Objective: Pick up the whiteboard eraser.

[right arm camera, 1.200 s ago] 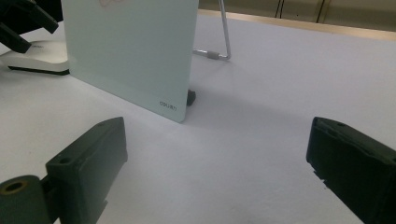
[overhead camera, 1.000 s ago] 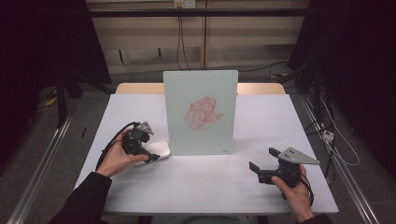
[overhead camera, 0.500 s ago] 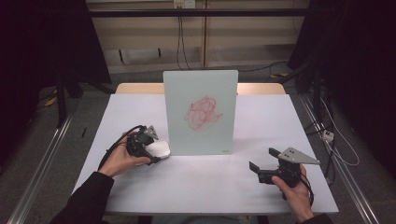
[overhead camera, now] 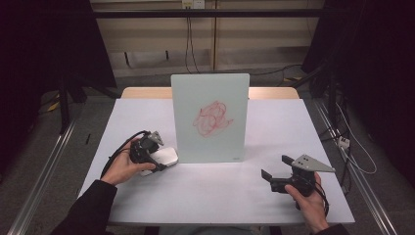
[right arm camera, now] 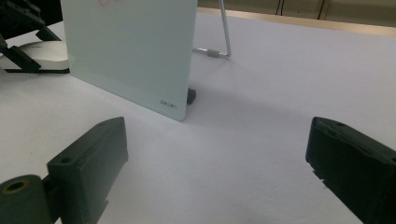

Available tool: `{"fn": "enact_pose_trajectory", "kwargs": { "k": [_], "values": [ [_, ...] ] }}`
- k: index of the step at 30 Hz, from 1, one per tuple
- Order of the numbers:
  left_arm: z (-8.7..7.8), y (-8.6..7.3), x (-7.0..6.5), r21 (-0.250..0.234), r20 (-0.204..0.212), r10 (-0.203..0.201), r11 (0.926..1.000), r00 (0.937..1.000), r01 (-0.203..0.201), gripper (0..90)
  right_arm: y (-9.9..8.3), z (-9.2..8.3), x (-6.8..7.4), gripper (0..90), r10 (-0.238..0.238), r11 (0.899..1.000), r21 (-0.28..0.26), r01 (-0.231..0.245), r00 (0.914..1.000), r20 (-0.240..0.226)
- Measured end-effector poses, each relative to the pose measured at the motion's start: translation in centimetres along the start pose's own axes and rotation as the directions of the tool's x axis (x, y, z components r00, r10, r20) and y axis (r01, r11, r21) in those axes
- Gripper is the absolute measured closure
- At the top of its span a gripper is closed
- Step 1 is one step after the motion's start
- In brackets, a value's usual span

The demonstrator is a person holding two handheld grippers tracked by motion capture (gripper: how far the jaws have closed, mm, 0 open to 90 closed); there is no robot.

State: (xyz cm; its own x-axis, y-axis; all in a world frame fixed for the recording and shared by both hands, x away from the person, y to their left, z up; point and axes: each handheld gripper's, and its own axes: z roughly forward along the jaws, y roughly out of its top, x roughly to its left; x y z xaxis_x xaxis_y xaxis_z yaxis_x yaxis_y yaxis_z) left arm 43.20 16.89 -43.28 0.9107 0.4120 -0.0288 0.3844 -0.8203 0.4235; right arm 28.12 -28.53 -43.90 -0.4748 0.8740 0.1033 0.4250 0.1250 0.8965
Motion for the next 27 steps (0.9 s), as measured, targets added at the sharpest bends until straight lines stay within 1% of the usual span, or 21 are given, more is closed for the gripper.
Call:
{"fn": "enact_pose_trajectory", "kwargs": {
  "k": [2,6,9,11,12,14,15,16,17,19,20,21,25,26,27],
  "values": [
    [-0.1,0.0,0.0,0.008,0.004,-0.006,0.9999,1.0000,0.005,30.0,0.0,0.0,0.0,5.5,0.001,1.000,-0.003,-0.001,1.0000,0.001],
    [-0.2,-0.1,-0.1,0.001,0.016,-0.025,0.9997,0.9996,0.025,30.2,0.0,0.0,0.0,5.5,0.002,1.000,-0.002,-0.002,1.0000,0.002],
    [-0.3,-0.1,-0.1,-0.017,0.017,-0.040,0.9990,0.9990,0.041,30.3,0.0,0.0,0.0,5.5,-0.001,1.000,-0.001,0.001,1.0000,0.001],
    [-0.4,-0.3,-0.1,-0.032,0.012,-0.049,0.9983,0.9987,0.049,30.4,0.0,0.0,0.0,5.5,0.007,1.000,-0.002,-0.007,1.0000,0.002],
    [-0.5,-0.4,-0.1,-0.038,0.010,-0.048,0.9981,0.9988,0.048,30.4,0.0,0.0,0.0,5.5,0.007,1.000,-0.003,-0.007,1.0000,0.002],
    [-0.6,-0.5,-0.1,-0.049,0.011,-0.065,0.9966,0.9978,0.066,30.4,0.1,0.2,0.0,5.5,0.012,1.000,-0.005,-0.012,0.9999,0.000],
    [-0.8,-0.6,0.1,-0.055,0.005,-0.063,0.9965,0.9980,0.063,30.5,0.1,0.2,0.0,5.6,0.012,1.000,-0.005,-0.012,0.9999,-0.001],
    [-0.9,-0.7,0.1,-0.060,0.000,-0.070,0.9957,0.9975,0.070,30.5,0.1,0.2,0.0,5.5,0.013,1.000,-0.005,-0.013,0.9999,0.001],
    [-0.9,-0.8,0.1,-0.075,0.003,-0.083,0.9937,0.9966,0.083,30.5,0.1,0.2,0.0,5.5,0.013,1.000,-0.005,-0.013,0.9999,0.001],
    [-1.1,-0.9,0.1,-0.092,-0.009,-0.093,0.9915,0.9956,0.092,30.5,0.1,0.2,0.0,5.5,0.015,1.000,-0.005,-0.015,0.9999,0.000],
    [-1.2,-0.9,0.2,-0.096,-0.012,-0.086,0.9918,0.9962,0.085,30.5,0.1,0.2,0.0,5.5,0.018,1.000,-0.005,-0.018,0.9998,0.000],
    [-1.3,-0.9,0.1,-0.113,-0.014,-0.100,0.9888,0.9949,0.097,30.6,0.1,0.2,0.0,5.5,0.019,1.000,-0.005,-0.019,0.9998,0.000],
    [-1.7,-1.1,-0.2,-0.144,-0.034,-0.128,0.9821,0.9912,0.122,30.6,0.1,0.3,-0.1,5.6,0.021,1.000,-0.005,-0.021,0.9998,-0.001],
    [-1.8,-1.2,-0.2,-0.152,-0.046,-0.128,0.9811,0.9907,0.120,30.6,0.2,0.3,0.0,5.6,0.020,1.000,-0.007,-0.020,0.9998,-0.003],
    [-2.0,-1.3,-0.2,-0.158,-0.046,-0.134,0.9794,0.9899,0.125,30.6,0.2,0.4,0.0,5.6,0.020,1.000,-0.005,-0.020,0.9998,-0.004]
  ]
}}
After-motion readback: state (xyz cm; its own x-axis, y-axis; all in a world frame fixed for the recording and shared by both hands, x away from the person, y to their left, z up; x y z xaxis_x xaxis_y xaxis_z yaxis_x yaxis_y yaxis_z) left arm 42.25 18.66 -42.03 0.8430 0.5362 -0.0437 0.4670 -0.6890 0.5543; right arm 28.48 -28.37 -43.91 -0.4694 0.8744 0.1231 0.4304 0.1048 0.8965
